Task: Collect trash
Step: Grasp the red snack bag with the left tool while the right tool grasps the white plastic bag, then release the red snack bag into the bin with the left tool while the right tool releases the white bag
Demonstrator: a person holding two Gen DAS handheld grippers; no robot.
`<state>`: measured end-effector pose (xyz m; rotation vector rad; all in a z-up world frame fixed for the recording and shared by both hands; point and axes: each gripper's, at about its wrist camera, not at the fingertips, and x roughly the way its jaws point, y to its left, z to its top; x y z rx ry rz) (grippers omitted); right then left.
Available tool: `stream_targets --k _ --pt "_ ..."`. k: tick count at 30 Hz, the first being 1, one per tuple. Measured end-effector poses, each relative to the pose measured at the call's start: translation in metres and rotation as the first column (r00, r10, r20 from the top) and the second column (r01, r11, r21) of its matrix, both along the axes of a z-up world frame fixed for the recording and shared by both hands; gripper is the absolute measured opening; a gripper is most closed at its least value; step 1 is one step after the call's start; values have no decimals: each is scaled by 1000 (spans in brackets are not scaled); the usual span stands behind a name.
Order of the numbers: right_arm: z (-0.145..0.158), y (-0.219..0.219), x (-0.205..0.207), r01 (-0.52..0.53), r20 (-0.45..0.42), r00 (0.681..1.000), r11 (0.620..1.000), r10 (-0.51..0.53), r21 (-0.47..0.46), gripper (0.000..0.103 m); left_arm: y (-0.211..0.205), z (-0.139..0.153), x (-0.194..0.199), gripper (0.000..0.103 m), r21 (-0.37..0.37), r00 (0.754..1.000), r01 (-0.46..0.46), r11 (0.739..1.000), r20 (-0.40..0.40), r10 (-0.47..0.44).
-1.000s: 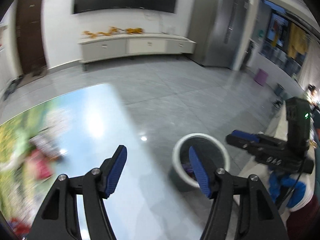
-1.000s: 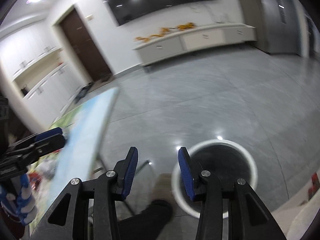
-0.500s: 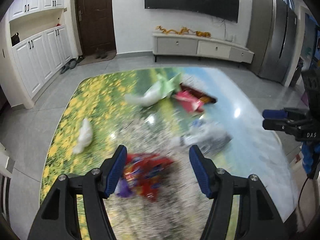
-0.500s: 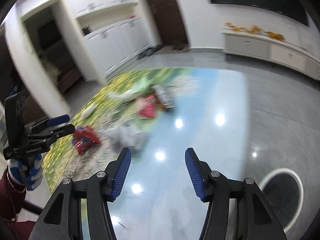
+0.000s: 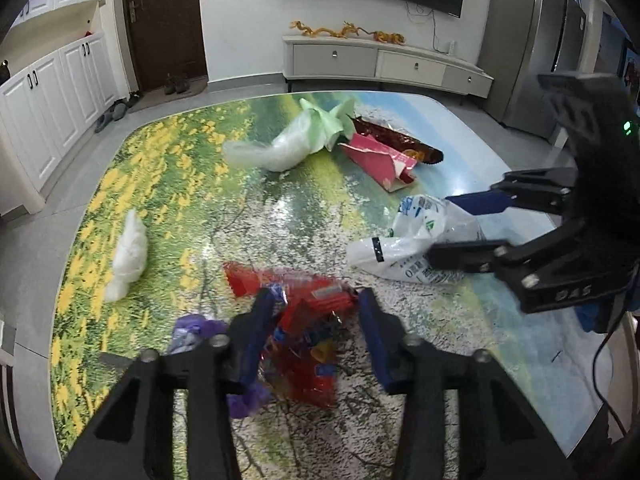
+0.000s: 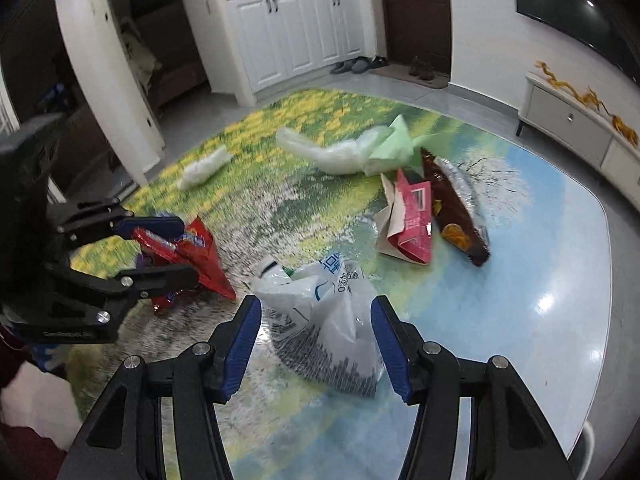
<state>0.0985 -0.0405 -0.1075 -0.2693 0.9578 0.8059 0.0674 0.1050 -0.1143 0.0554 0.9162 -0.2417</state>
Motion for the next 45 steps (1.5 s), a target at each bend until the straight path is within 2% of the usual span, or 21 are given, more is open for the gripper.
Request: stream_targets --k 1,2,3,5,10,15,21,26,29,34,41,45 --pt "-3 1 0 -5 -2 1000 1000 5 -7 54 -1 0 0 29 -3 1000 1 1000 0 -1" --pt "-4 1 0 -9 0 1000 1000 9 -9 43 -2 -1 1 13 -3 1000 5 1000 -3 -5" --pt "-5 0 0 -18 -11 1000 1000 18 4 30 -4 -2 2 11 -5 1000 11 1000 -12 -11" --pt "-3 -2 -2 -19 -9 1000 1000 19 16 25 -6 -2 2 6 -14 1000 13 1000 -12 -13" --pt "5 -13 -12 -16 -10 1000 996 17 86 21 -8 8 -2 5 -36 1000 0 999 7 0" --pt "30 -41 -21 33 14 999 984 -36 178 21 -15 36 -5 4 -47 999 4 999 45 -2" --pt "63 -106 -33 130 68 986 961 -151 245 21 -52 71 -2 4 -24 992 68 997 105 -65" --pt "77 -171 -38 252 102 953 933 -285 256 21 -102 88 7 4 -31 981 155 987 124 -150" --pt "77 -217 -38 356 108 914 901 -391 248 21 -147 89 19 4 -35 970 222 974 115 -216" --pt "62 -304 -36 567 81 803 798 -591 203 21 -235 79 40 5 -50 939 339 939 72 -335" --pt "3 -397 -28 779 -7 625 623 -781 67 22 -356 44 71 6 -84 896 440 894 -31 -443" --pt "-24 -430 -22 824 -47 567 567 -823 18 22 -414 21 80 7 -100 869 482 870 -75 -490"
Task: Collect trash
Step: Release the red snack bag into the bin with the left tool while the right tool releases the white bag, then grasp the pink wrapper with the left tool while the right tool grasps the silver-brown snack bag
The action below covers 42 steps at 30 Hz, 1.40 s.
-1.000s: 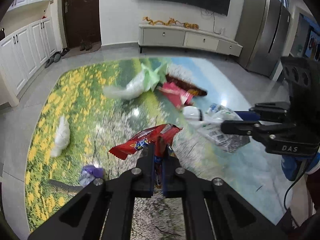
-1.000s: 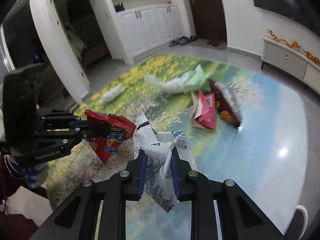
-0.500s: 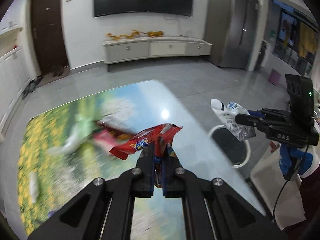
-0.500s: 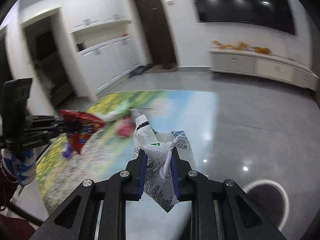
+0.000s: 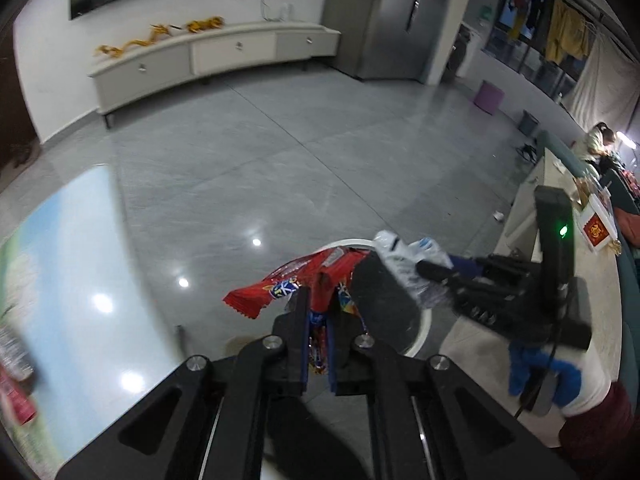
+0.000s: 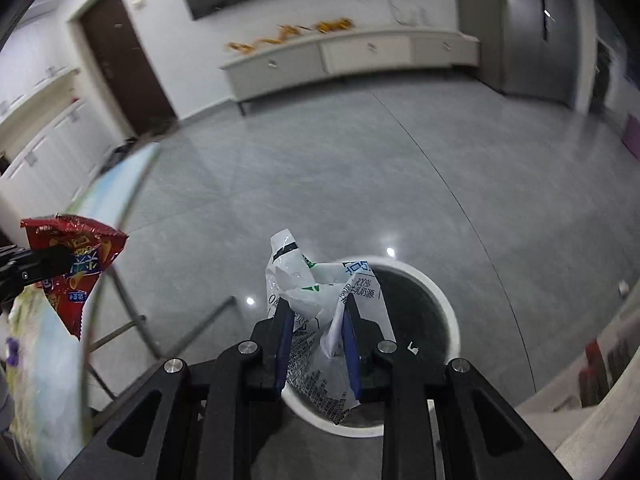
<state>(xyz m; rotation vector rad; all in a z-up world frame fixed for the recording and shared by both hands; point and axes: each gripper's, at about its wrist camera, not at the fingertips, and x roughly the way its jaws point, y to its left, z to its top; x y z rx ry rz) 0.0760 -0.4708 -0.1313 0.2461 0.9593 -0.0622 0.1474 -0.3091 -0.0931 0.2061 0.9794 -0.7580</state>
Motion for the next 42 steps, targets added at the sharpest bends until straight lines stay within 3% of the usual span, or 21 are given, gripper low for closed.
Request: stream_targets --k 4,5,6,8,9,13,20,31,36,42 --pt "-18 -19 -1 41 -40 998 999 -41 5 24 -37 -20 6 8 19 999 25 1000 -29 -24" --pt "-22 -23 -1 56 -50 997 998 -55 6 25 -43 -25 7 12 16 999 29 999 -47 -28" --pt "-26 -27 1 69 -58 996 998 -69 8 32 -50 -30 10 17 10 997 32 999 -70 -31" --pt "-31 -32 3 101 -67 993 995 -101 5 51 -59 -37 12 51 -5 996 28 1000 -89 -28" --pt "-32 -35 3 115 -68 991 993 -115 3 53 -61 -38 12 57 -14 996 23 1000 -89 -24" --pt "-31 -41 0 140 -70 988 990 -140 -2 53 -65 -36 14 58 -37 995 25 999 -95 -28" --pt "-12 -38 -6 137 -26 990 991 -137 -9 53 -36 -12 11 58 -62 1000 -12 998 -27 11" --pt "47 33 -1 -19 88 996 1000 21 -23 53 92 18 4 58 -74 979 -186 980 64 191" --pt "67 83 12 -124 120 984 991 128 -41 53 171 21 9 58 -65 941 -324 944 85 329" --pt "80 150 37 -261 141 955 965 262 -31 53 267 15 15 59 -49 861 -496 867 100 498"
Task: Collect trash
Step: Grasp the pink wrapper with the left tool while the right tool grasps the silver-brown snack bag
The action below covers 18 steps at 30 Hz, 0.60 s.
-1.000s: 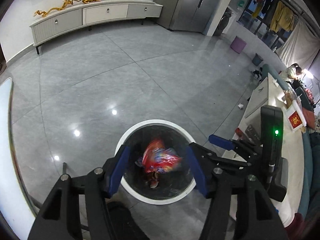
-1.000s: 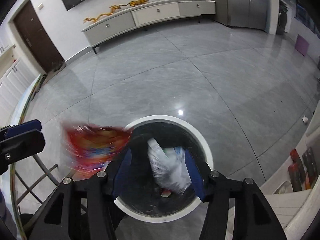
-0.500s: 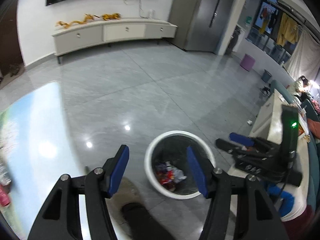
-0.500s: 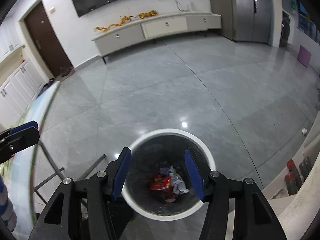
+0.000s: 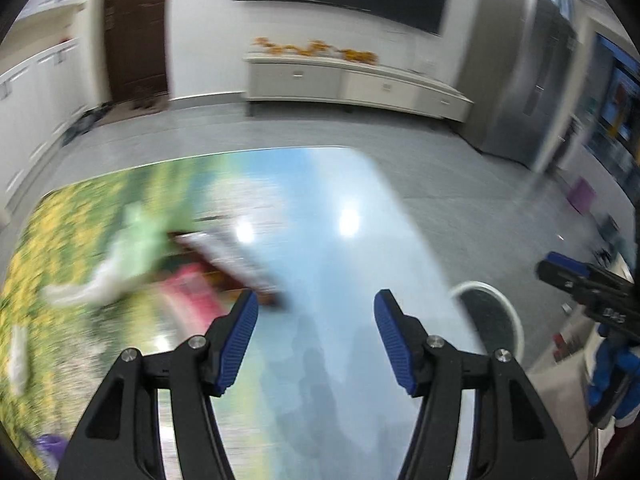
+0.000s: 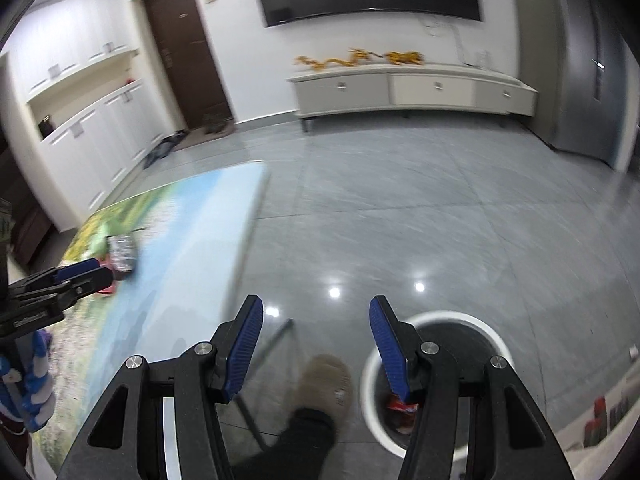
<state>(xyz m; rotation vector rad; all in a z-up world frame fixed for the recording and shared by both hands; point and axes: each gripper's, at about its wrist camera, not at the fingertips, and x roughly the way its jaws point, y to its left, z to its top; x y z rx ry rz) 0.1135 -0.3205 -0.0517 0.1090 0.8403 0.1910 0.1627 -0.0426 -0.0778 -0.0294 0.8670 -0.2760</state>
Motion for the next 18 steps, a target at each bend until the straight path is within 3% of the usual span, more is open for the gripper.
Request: stream_targets --k 6,18 --pt "2 78 29 -169 10 986 985 169 38 53 61 -19 19 59 -9 990 -131 991 -57 130" --pt "-20 183 88 -365 -31 928 925 371 107 53 66 -49 47 58 -23 986 -94 995 -137 90"
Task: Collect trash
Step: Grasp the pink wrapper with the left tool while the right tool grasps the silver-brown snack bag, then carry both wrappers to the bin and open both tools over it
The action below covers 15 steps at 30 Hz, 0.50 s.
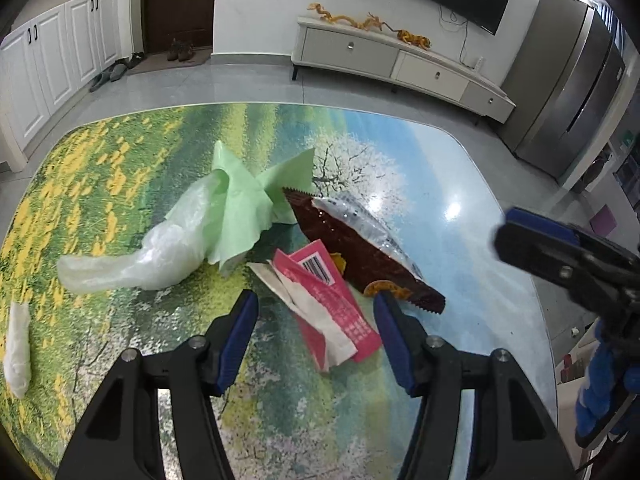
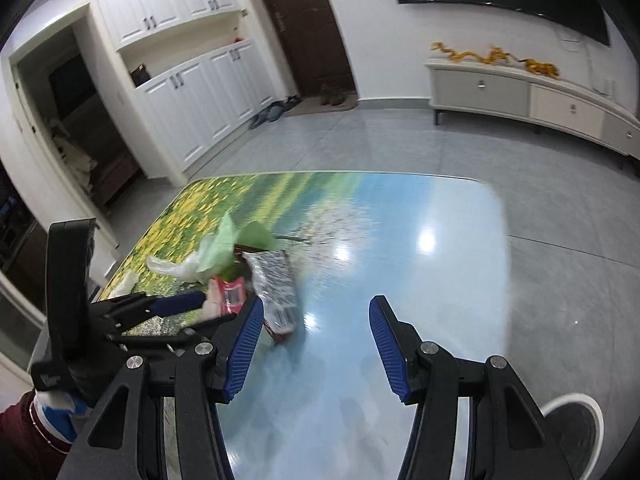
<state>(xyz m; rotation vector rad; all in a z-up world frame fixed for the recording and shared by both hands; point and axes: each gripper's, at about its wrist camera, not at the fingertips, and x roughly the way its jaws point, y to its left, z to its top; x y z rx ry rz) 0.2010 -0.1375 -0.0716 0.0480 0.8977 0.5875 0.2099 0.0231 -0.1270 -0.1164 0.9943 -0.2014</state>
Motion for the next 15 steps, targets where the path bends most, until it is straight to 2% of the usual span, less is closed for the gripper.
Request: stream_targets --k 5,6,11,13,15 --pt "-14 26 13 -59 -34 998 998 59 -5 53 10 -8 -1 27 -33 1000 12 999 -13 -13" --pt "-17 32 16 -69 -42 997 998 69 -9 53 13 -8 -2 23 -34 1000 13 999 -14 -14" --pt "-36 49 26 -94 -81 993 995 92 -22 49 25 -8 -12 11 -50 1000 17 999 -8 -18" --pt "-43 52 29 -92 -95 991 995 89 -30 43 27 -6 -16 9 -41 1000 20 999 1 -20" --pt "-48 54 29 -91 -102 991 995 87 -39 29 31 -5 -22 8 -41 1000 13 999 7 -13"
